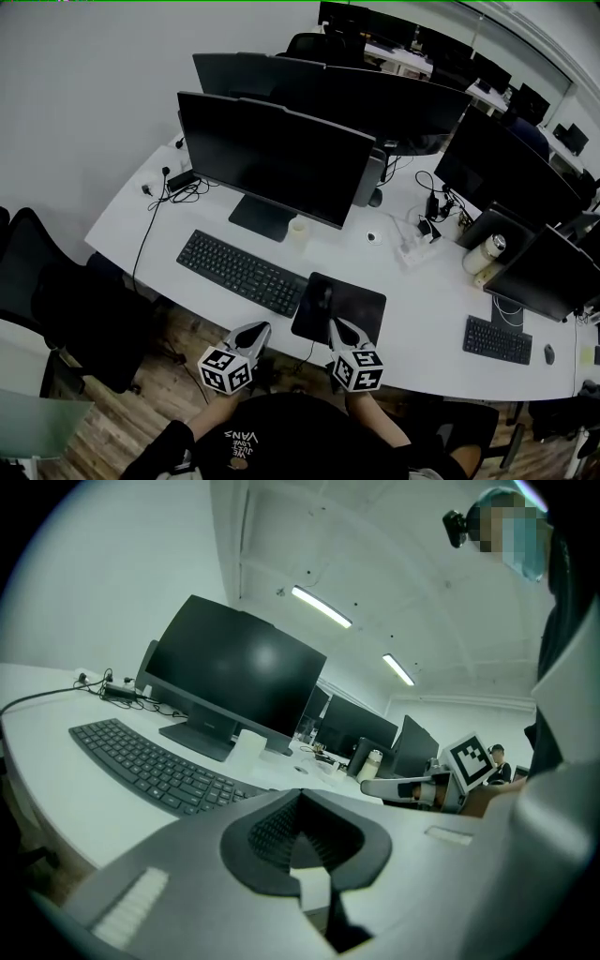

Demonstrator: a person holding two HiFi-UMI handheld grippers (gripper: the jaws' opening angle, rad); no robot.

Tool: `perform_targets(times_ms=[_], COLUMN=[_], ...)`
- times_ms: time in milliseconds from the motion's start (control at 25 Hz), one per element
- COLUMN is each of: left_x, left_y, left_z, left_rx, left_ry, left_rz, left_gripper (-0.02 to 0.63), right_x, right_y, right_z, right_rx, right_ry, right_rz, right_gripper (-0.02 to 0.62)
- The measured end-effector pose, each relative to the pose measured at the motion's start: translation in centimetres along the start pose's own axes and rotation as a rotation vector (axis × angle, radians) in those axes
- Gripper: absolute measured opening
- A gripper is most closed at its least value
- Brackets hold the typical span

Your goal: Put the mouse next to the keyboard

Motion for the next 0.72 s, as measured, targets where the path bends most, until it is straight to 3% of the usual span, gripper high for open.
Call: perform_targets(times_ms=[720], left_x=[1.0], left_y=[-1.6], left_z=[-2.1], left_rx=[-0.015], left_ry=[0.036], left_rz=[-0.001], left_gripper=[0.002], right_x=[1.6], right_y=[-3.2], right_z=[1.5], right_rx=[0.019], right_ry=[0.102], right_rz=[0.058], right_gripper=[0.005])
Point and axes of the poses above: the fingertips, and each gripper's own axes: x backward along the fingers, z to its left, y out of its top, the point moved 1 cm from there along x, backward along the fingers, and after that the axes turned 3 degrees about -z, right-handed, at the moved point
